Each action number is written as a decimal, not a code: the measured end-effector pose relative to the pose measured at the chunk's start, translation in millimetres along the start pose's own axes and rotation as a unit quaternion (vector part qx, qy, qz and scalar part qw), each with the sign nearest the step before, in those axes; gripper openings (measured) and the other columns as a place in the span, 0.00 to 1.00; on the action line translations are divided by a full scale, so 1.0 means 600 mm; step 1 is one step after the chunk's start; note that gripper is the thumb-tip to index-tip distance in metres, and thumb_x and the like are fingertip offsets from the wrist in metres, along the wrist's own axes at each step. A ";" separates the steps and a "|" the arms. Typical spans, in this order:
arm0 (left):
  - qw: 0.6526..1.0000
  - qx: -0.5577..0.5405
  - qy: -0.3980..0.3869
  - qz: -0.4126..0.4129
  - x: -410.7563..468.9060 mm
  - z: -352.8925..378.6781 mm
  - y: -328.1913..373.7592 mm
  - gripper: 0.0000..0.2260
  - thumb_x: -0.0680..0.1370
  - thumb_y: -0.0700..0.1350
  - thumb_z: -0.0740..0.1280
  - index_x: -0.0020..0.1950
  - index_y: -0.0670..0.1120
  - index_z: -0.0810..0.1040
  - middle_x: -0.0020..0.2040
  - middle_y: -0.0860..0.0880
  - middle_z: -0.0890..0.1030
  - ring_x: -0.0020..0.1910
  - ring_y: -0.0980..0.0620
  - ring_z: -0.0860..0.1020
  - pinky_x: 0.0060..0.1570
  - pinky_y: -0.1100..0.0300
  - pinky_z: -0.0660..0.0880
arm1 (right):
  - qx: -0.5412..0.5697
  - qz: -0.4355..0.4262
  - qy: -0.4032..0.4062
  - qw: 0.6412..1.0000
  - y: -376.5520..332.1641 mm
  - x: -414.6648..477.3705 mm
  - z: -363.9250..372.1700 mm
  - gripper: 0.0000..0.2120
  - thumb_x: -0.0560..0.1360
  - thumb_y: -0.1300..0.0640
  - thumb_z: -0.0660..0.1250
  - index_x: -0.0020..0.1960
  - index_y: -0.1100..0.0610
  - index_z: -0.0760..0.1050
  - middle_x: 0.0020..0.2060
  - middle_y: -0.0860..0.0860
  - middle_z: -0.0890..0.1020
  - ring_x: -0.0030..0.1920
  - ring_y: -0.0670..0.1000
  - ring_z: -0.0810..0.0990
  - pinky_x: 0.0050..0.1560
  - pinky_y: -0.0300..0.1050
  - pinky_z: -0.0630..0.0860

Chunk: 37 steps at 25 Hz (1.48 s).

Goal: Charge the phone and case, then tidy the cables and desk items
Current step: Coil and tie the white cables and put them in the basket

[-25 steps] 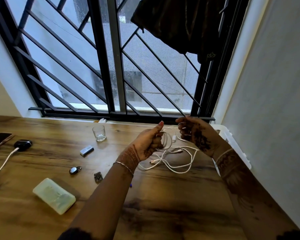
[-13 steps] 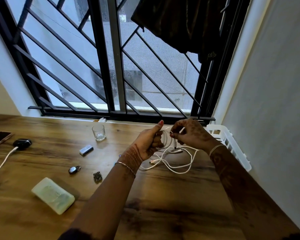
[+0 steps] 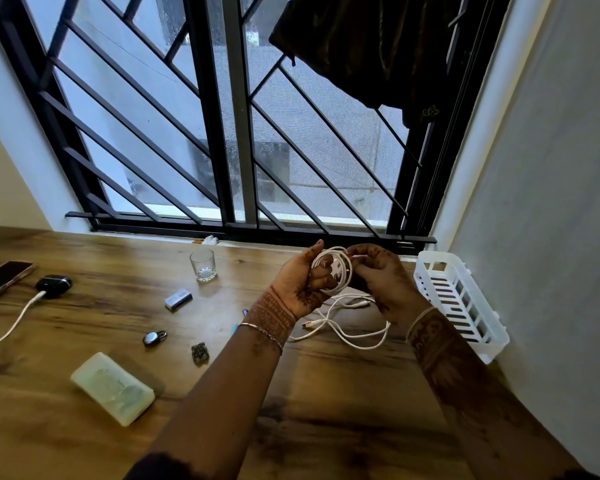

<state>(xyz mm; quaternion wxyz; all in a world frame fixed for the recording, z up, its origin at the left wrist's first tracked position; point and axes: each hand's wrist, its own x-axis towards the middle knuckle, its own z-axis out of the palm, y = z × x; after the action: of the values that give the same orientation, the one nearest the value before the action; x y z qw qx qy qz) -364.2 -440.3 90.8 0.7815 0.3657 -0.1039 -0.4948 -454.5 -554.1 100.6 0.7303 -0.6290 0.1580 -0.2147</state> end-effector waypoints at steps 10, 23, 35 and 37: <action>0.976 0.089 0.186 0.076 0.012 0.015 -0.017 0.18 0.78 0.55 0.64 0.34 0.45 0.71 0.23 0.51 0.68 0.20 0.56 0.65 0.28 0.63 0.68 | 0.034 0.088 -0.078 0.993 0.014 -0.005 -0.014 0.02 0.74 0.55 0.68 0.46 0.51 0.79 0.42 0.52 0.82 0.43 0.50 0.77 0.39 0.43 0.66; 0.958 0.135 0.223 0.118 0.025 0.009 -0.038 0.14 0.79 0.54 0.63 0.41 0.45 0.73 0.27 0.51 0.68 0.27 0.53 0.67 0.27 0.62 0.68 | -0.194 -0.109 0.078 0.972 0.044 0.008 0.006 0.04 0.75 0.56 0.68 0.46 0.57 0.77 0.40 0.55 0.84 0.39 0.52 0.84 0.37 0.44 0.80; 0.903 0.272 0.275 0.187 0.034 -0.028 -0.046 0.17 0.74 0.54 0.70 0.52 0.41 0.80 0.43 0.46 0.78 0.34 0.53 0.74 0.29 0.65 0.73 | -0.332 -0.215 0.141 0.907 0.057 0.001 -0.005 0.05 0.73 0.56 0.71 0.40 0.47 0.79 0.34 0.45 0.83 0.38 0.42 0.82 0.39 0.37 0.79; 0.923 0.231 0.259 0.164 0.032 -0.023 -0.043 0.15 0.75 0.54 0.69 0.50 0.42 0.79 0.38 0.47 0.76 0.32 0.54 0.73 0.32 0.61 0.75 | -0.375 -0.225 0.151 0.886 0.057 -0.003 -0.010 0.04 0.74 0.58 0.69 0.43 0.49 0.80 0.39 0.47 0.84 0.40 0.44 0.81 0.40 0.35 0.78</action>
<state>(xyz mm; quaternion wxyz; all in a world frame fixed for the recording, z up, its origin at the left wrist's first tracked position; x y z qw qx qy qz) -365.4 -456.3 59.7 0.7453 0.6292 -0.0674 -0.2100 -454.9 -554.1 65.8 0.3391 -0.8350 0.1890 -0.3900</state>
